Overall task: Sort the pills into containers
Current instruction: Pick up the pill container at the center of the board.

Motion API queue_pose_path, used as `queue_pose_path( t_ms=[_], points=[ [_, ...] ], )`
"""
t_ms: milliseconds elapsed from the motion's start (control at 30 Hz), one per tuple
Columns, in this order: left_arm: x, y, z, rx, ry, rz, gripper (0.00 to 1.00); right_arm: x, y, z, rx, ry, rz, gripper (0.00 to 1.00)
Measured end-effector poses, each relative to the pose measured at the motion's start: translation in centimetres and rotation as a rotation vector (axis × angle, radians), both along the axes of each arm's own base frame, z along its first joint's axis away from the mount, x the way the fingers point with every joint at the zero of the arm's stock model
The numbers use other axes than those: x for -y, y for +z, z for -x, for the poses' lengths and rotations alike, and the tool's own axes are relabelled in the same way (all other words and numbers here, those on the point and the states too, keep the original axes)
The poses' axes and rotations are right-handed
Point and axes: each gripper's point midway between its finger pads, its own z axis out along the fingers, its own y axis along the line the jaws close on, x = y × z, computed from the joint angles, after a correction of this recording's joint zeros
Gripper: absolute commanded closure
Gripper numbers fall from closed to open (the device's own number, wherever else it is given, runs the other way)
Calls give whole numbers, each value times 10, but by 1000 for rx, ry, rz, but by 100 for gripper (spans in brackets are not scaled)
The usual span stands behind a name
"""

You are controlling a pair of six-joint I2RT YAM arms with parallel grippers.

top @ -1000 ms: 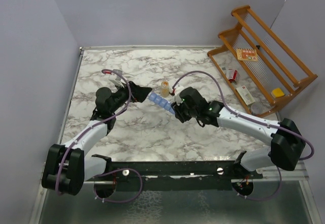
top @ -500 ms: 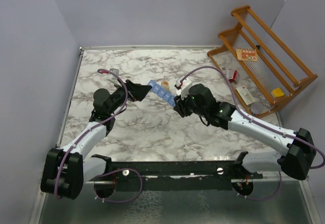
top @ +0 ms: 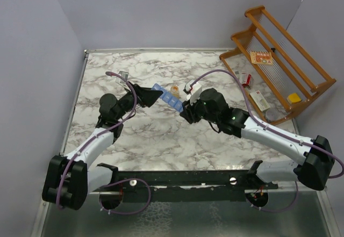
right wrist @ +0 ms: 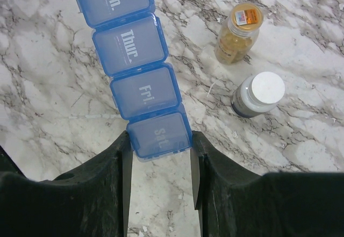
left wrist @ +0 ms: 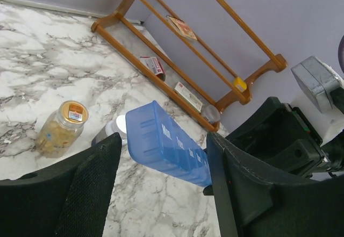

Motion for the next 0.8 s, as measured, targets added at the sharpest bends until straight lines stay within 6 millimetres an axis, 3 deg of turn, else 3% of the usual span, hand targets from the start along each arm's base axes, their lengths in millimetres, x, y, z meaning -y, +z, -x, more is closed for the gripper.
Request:
queue_pose_path(
  t_ms=[567,633,700,767,800],
  points=[
    [12,4,3,12,-38,30,52,-5,1,4,0,21,-9,99],
    [11,4,3,14,-38,30,63,-5,1,4,-1,21,-8,99],
    [11,5,3,15,-38,32,84,-5,1,4,-1,21,-8,99],
    [12,7,4,10,-40,42,100,-5,0,4,-1,22,-7,99],
    [12,8,4,11,-42,46,100,-5,-1,4,-3,22,-5,99]
  ],
)
